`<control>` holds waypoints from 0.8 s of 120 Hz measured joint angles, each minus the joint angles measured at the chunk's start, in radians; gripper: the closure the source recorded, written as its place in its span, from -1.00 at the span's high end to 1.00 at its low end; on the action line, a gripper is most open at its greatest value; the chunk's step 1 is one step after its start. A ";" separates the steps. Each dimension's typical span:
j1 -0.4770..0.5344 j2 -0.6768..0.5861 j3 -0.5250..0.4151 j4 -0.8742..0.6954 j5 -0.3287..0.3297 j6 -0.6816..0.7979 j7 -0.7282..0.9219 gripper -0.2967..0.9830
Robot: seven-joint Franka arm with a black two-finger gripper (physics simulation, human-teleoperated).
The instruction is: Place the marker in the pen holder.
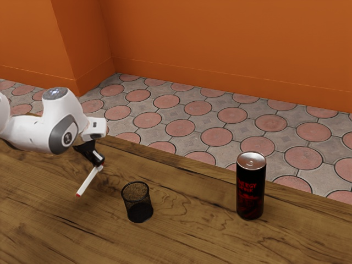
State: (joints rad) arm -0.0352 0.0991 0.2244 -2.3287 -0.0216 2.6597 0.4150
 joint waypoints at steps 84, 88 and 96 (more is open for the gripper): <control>-0.254 -0.114 -0.144 0.140 -0.316 -0.160 -0.153 -0.69; -0.274 -0.118 -0.139 0.139 -0.305 -0.153 -0.154 -0.69; -0.298 -0.101 -0.135 0.173 -0.270 -0.144 -0.154 -0.69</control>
State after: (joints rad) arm -0.3332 -0.0017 0.0894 -2.1559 -0.2920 2.5155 0.2612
